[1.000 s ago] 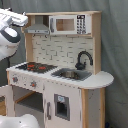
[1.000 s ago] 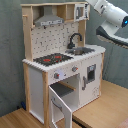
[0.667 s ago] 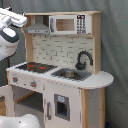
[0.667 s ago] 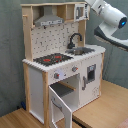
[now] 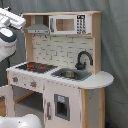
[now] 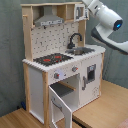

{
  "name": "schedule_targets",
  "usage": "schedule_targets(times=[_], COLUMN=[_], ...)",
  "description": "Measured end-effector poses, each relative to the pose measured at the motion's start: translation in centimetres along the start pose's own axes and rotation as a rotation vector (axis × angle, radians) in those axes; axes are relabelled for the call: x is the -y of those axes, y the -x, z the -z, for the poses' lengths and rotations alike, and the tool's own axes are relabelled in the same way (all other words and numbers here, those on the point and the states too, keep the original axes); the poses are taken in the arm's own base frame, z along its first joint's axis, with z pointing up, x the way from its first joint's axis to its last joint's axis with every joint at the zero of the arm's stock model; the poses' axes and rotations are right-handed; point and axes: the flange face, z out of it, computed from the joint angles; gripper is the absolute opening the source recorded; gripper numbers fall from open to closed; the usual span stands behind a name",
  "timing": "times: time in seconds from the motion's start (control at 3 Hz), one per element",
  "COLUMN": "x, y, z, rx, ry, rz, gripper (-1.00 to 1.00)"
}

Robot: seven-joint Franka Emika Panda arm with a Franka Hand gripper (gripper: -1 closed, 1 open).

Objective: Play with the kitchen

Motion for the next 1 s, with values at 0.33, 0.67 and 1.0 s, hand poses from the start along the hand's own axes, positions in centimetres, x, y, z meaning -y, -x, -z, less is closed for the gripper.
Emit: schedule_targets(times=[0.33, 0.67, 1.0], x=[0.2, 0.6, 1.0], y=[-1.6, -3.4, -5.1], z=[-0.1, -0.2, -0.1], rx=[0.023, 0.046, 0.072], ry=[0.007, 0.012, 0.016], rz=[-0.036, -0.071, -0.106], gripper=[1.0, 1.0, 1.0])
